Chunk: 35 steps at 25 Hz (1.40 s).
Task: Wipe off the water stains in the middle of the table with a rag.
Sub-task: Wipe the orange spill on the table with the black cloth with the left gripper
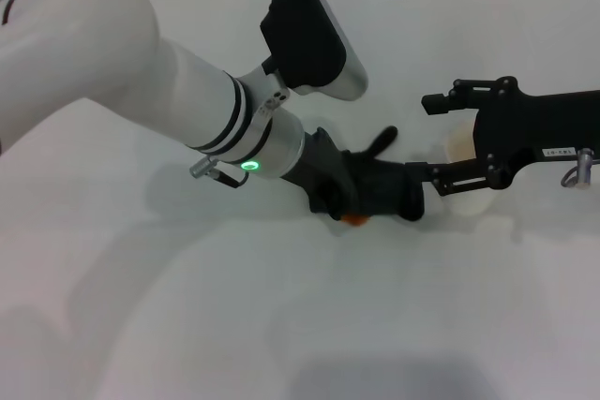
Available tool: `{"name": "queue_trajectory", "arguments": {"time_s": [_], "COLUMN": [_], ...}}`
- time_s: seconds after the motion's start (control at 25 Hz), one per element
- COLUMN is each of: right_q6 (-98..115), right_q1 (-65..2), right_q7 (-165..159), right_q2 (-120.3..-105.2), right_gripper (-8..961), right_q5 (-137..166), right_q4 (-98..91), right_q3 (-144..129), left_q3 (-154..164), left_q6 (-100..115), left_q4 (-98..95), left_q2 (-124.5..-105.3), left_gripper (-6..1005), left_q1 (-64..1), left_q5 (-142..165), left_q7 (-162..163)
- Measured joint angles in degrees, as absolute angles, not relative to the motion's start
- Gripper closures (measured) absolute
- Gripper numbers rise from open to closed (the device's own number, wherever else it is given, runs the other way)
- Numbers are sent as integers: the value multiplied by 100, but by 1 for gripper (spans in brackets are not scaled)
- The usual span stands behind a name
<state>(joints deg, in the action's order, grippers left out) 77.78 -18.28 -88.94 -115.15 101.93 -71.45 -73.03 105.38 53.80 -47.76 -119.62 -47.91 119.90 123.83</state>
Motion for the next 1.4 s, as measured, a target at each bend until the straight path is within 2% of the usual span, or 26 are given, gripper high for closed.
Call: {"name": "queue_trajectory", "arguments": {"time_s": [0.56, 1.4], "right_q6": [7778, 7734], "right_q1": [-1851, -1854], "right_q7": [-8885, -8886], "right_q2": [-11513, -11514], "right_gripper": [109, 109], "right_q5": [10196, 10195], "right_q4": [-7145, -7146], "right_q3": [-7286, -7286], "left_q3": [10532, 9832], "left_q6": [6133, 5068], "left_q4": [-4932, -4735], "left_q2": [-11945, -11947], "left_gripper": [922, 922], "left_q1": [-4777, -4806], "left_q5": [12130, 13220], "left_q7": [12196, 13960]}}
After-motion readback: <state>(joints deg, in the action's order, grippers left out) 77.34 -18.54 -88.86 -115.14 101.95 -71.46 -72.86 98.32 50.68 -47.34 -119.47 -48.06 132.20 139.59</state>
